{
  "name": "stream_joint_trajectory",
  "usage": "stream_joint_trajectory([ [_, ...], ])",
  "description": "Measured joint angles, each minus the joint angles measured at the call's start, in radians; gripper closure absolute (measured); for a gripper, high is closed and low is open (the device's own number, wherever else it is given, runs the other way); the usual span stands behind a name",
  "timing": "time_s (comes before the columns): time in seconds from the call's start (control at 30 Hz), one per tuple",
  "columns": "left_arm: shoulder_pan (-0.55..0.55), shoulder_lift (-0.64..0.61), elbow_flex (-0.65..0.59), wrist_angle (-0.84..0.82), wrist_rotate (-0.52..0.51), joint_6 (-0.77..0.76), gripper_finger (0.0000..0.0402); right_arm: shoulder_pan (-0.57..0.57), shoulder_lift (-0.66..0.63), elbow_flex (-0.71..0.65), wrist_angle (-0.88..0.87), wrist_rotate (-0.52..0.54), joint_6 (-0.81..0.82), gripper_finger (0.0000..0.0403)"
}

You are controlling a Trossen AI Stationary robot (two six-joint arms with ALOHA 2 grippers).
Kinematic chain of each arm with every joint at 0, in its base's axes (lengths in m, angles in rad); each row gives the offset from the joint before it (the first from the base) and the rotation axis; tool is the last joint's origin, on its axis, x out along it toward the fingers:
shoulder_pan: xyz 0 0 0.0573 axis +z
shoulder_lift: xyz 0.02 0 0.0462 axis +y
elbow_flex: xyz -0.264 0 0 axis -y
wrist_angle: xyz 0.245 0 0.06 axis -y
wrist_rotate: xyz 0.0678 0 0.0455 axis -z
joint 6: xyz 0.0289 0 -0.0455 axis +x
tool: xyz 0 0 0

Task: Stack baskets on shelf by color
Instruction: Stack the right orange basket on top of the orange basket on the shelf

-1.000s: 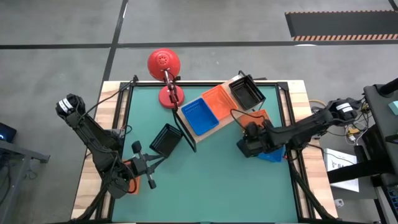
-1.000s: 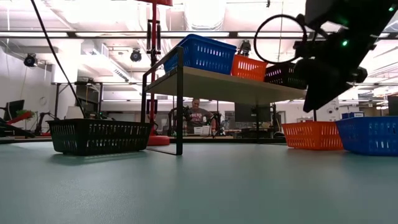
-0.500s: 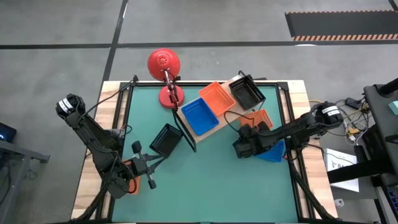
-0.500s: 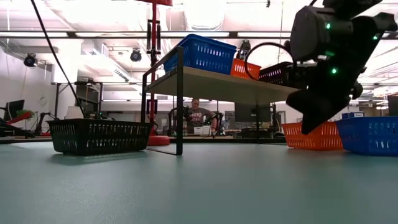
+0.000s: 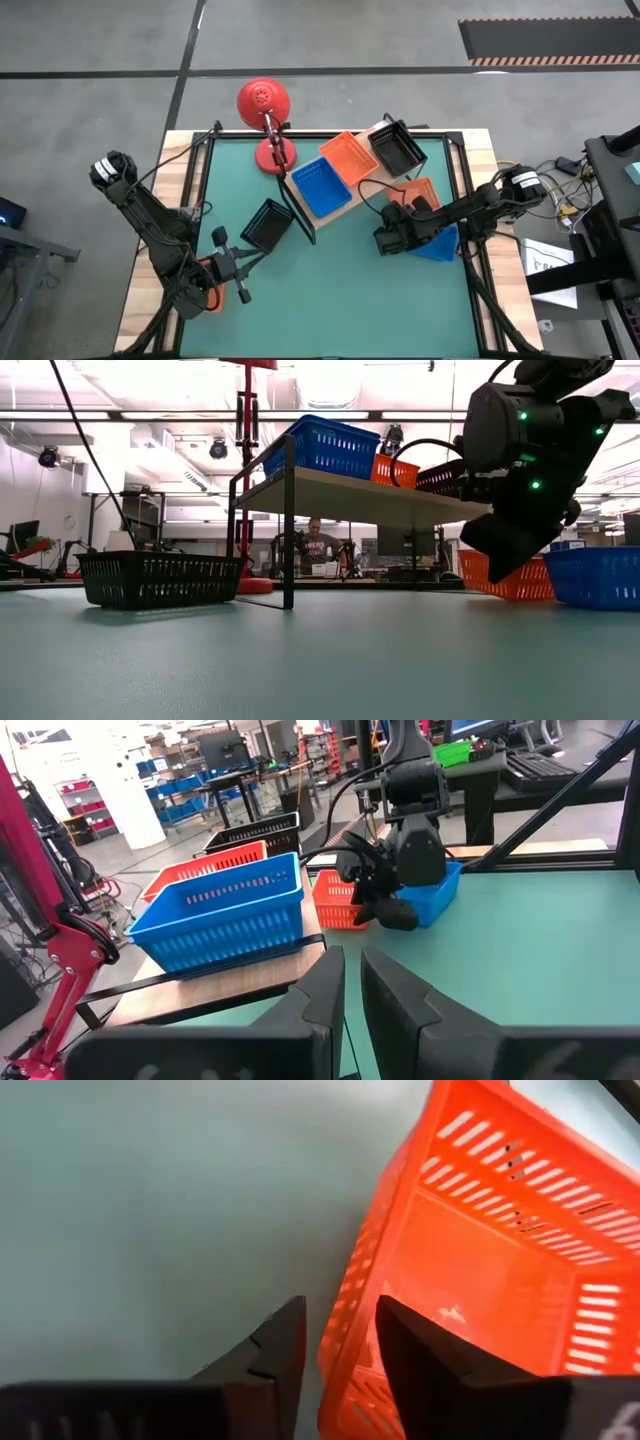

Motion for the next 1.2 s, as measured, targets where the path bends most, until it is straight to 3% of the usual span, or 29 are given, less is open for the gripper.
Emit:
stream_joint_trajectory([
  [0.3,0.0,0.0,0.0,0.0,0.0,-0.002,0.038,0.001,-0.002,0.0,0.006,-0.023,-0.001,0.0385],
  [0.67,0.0,0.0,0.0,0.0,0.0,-0.001,0.038,0.029,-0.002,0.08,-0.019,-0.105,-0.124,0.0391],
  [0.87,0.0,0.0,0.0,0.0,0.0,-0.001,0.038,0.063,-0.003,0.203,-0.172,-0.231,-0.183,0.0391],
  [1.2,0.0,0.0,0.0,0.0,0.0,-0.001,0.038,0.191,-0.006,0.438,-0.322,-0.55,-0.501,0.0391],
])
